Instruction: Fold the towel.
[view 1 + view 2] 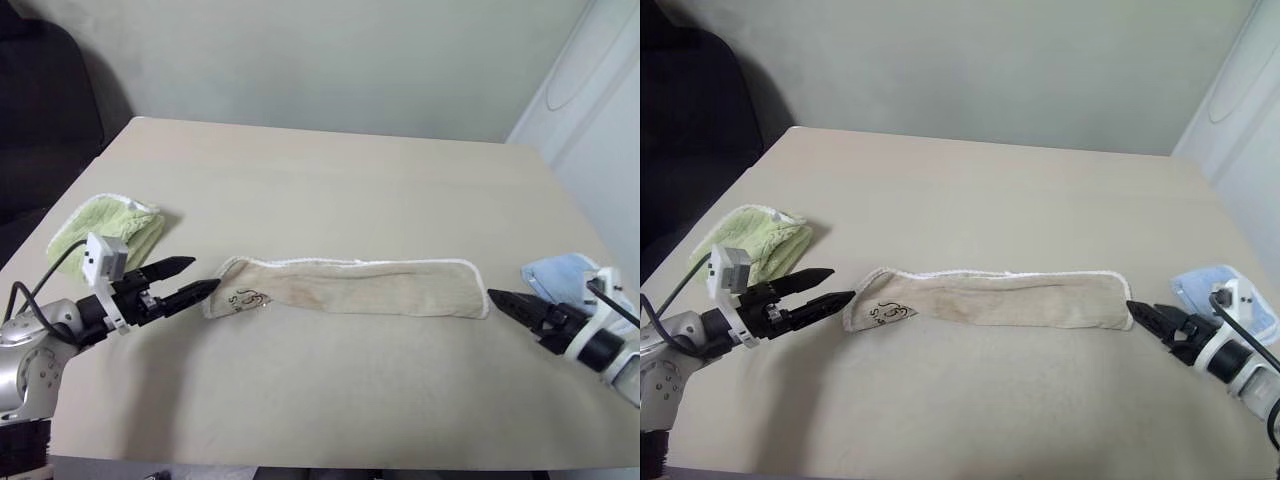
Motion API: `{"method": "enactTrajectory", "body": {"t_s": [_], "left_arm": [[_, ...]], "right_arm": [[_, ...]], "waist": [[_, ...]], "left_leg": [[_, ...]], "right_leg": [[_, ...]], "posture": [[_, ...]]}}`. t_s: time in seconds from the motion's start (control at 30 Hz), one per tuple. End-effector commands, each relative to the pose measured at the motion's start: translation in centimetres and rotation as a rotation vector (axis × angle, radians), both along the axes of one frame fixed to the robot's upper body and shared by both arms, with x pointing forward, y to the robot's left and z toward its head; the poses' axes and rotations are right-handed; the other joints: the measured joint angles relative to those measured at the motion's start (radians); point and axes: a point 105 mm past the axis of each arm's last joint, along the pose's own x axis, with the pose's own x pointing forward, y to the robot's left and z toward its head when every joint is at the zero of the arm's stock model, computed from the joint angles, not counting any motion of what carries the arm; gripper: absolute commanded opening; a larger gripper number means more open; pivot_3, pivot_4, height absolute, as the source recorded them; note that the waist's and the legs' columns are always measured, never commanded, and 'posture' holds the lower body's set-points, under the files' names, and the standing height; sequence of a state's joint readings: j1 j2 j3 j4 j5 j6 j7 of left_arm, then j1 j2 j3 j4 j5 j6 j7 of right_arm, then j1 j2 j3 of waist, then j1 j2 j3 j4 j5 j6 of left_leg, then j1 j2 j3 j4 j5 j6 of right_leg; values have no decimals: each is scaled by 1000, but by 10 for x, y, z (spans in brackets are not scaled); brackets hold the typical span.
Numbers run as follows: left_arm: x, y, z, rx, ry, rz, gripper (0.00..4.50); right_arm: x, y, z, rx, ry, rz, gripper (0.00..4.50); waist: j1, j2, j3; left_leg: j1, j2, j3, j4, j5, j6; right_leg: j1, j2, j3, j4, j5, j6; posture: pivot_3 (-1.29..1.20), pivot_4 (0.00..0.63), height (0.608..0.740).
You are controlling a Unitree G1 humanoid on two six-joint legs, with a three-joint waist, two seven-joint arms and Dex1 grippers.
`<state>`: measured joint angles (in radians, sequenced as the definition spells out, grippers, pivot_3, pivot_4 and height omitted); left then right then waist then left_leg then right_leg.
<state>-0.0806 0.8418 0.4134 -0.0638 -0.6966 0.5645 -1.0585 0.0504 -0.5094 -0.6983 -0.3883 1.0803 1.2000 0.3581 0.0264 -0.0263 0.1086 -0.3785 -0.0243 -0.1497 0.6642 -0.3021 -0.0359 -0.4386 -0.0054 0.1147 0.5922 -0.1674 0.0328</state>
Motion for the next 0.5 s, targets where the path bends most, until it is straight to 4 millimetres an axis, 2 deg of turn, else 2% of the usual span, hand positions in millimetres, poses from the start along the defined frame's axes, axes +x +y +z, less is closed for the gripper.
{"method": "enactTrajectory", "body": {"t_s": [0.03, 0.23, 0.37, 0.5], "left_arm": [[0, -14, 9, 26, -39, -60, 4500], [1, -29, 3, 34, -41, -102, 4500], [-1, -32, 1, 29, -38, -107, 4500], [-3, -34, 0, 24, -38, -110, 4500]], "right_arm": [[-6, 4, -1, 93, 34, -51, 4478], [-8, 25, -16, 268, 122, -121, 4478], [-12, 32, -18, 352, 178, -168, 4478], [-12, 40, -21, 389, 222, -184, 4478]], "waist": [[0, 0, -1], [1, 1, -3], [1, 0, -5], [3, -6, -12]], "left_leg": [[0, 0, 0, 0, 0, 0], [-3, 0, -1, -1, -1, 0], [-5, 0, -1, 0, -1, 0], [-5, 0, -3, -2, -3, -1]], "right_leg": [[0, 0, 0, 0, 0, 0], [-3, 0, 0, 1, -1, 1], [-5, 0, 0, 0, 0, 1], [-5, 0, 0, 0, -2, 3]], "posture": [[0, 150, 740], [0, 150, 740], [0, 150, 740], [0, 150, 740]]}}
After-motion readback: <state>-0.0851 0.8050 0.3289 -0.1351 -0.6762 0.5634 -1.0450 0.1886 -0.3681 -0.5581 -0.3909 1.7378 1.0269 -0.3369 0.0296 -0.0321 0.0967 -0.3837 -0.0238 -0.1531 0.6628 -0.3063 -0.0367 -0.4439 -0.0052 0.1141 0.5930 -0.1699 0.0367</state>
